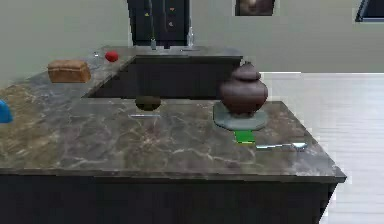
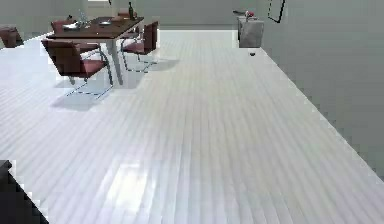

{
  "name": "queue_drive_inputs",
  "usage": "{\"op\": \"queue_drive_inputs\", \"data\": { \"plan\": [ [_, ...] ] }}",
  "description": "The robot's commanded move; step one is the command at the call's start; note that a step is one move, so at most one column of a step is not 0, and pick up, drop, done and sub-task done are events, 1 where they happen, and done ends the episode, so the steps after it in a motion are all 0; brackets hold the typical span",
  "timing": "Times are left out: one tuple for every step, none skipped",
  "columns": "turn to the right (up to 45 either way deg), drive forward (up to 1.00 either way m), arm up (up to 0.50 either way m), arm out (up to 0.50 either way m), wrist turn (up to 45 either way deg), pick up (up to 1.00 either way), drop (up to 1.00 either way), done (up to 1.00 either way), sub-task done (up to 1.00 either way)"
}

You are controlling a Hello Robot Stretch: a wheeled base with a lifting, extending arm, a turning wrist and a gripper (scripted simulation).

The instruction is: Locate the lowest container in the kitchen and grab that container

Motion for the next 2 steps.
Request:
{"op": "queue_drive_inputs", "data": {
  "plan": [
    [-45.0, 0.0, 0.0, 0.0, 0.0, 0.0, 0.0, 0.0, 0.0],
    [-45.0, 0.0, 0.0, 0.0, 0.0, 0.0, 0.0, 0.0, 0.0]
  ]
}}
